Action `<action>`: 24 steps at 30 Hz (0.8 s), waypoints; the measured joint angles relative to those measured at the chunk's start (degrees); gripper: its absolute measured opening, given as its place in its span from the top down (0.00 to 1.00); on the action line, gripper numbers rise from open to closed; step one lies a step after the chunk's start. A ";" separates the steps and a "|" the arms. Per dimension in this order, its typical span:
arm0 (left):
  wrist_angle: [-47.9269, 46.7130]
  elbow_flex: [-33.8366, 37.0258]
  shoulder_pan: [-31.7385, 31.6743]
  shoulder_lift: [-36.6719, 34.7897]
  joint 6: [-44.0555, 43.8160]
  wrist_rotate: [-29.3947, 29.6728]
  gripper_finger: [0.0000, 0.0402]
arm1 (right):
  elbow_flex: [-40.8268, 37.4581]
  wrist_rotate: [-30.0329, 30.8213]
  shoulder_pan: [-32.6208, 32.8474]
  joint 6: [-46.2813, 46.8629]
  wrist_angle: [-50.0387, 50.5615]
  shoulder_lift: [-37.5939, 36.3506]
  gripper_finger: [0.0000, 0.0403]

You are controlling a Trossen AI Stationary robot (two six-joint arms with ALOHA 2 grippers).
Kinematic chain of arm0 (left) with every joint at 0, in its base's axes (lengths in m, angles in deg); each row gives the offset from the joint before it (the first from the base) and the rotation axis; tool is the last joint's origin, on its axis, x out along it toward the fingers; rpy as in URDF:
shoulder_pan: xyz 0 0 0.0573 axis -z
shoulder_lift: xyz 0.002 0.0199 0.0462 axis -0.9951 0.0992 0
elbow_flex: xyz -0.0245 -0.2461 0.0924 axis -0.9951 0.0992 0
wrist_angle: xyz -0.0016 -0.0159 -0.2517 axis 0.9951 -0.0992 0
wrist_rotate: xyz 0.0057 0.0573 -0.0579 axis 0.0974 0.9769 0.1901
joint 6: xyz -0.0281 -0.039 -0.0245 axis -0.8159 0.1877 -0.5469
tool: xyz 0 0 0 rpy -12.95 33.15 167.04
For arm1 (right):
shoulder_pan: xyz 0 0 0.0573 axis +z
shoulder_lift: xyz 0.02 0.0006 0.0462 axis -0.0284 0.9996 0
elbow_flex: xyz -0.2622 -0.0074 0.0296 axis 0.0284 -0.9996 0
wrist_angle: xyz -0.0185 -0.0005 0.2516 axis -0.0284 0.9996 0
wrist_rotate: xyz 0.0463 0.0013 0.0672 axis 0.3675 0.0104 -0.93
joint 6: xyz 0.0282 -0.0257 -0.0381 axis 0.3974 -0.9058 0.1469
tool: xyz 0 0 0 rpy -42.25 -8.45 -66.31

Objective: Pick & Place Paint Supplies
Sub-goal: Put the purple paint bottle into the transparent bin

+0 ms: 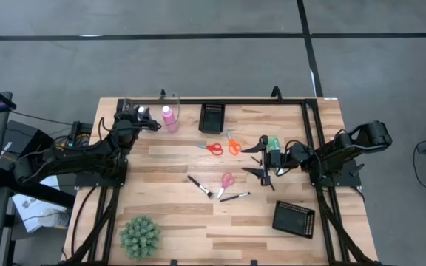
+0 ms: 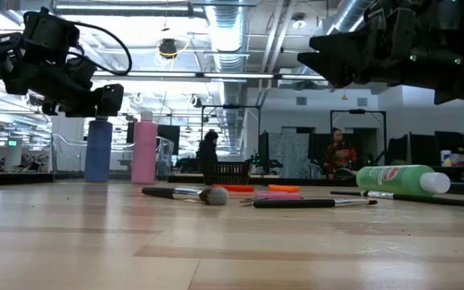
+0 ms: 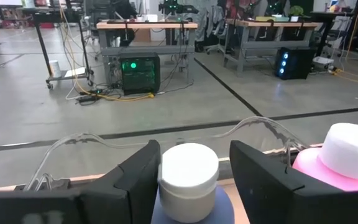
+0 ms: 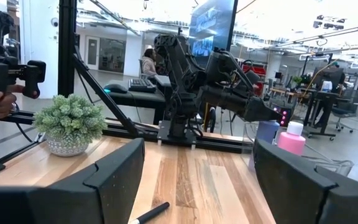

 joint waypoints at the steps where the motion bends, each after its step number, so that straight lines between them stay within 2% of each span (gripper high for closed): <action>1: 0.22 0.00 0.20 0.00 0.00 0.01 0.53 | 0.00 0.01 0.00 -0.05 0.04 0.00 0.29; 12: 5.14 0.00 3.38 0.00 6.81 -0.01 0.50 | 0.00 0.02 -0.02 -0.07 0.04 0.00 0.29; 24: 5.12 0.00 3.58 0.00 8.62 0.69 0.46 | 0.00 0.02 -0.02 -0.07 0.04 0.00 0.29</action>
